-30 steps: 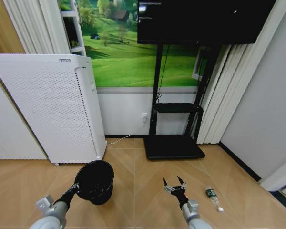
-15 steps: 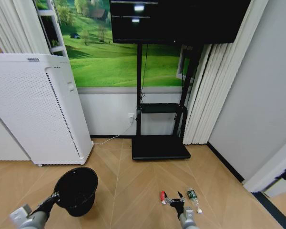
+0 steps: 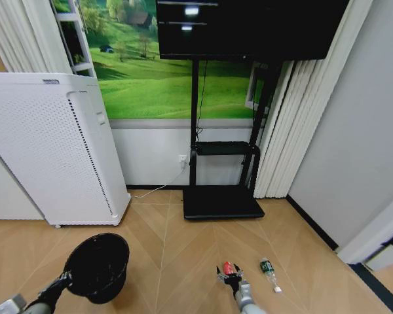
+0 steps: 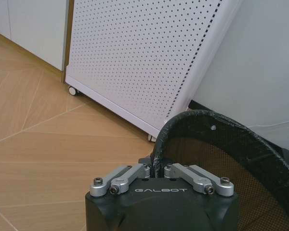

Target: Pick up the trash bin and place the garbage on the floor into it.

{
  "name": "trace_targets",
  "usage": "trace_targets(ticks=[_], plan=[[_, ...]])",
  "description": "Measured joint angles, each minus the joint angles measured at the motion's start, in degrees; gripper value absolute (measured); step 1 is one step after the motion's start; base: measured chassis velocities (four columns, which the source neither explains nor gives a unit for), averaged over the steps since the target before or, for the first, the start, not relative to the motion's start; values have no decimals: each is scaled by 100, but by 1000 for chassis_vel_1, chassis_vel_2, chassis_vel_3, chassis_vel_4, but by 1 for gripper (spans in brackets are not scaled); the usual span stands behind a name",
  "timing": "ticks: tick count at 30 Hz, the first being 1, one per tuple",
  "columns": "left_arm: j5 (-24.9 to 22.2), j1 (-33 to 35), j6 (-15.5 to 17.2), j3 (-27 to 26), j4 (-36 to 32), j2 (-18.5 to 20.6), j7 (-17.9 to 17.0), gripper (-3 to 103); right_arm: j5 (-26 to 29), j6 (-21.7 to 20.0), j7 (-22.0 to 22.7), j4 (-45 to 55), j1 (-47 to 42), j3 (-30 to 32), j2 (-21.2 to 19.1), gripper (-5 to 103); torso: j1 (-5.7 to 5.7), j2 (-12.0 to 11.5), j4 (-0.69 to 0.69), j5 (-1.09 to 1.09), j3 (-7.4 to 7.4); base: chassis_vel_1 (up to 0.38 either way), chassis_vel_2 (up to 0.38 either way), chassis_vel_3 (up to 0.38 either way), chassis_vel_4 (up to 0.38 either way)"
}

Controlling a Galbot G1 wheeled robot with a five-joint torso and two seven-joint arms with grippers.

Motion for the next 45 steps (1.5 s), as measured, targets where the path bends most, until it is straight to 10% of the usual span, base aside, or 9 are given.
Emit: trace_targets(ticks=[16, 31, 45], plan=[[64, -42, -42, 215, -100, -47, -20, 7, -401, 142, -4, -1054, 493, 100, 163, 97, 0, 0, 0, 0, 0, 0, 0, 0, 0], [128, -130, -73, 346, -31, -51, -37, 7, -679, 107, -35, -1332, 573, 126, 184, 46, 0, 0, 0, -1, 0, 0, 0, 0, 0], [190, -400, -89, 647, 132, 52, -103, 7, -207, -35, 63, -222, -66, 187, 15, 46, 0, 0, 0, 2, 0, 0, 0, 0, 0]])
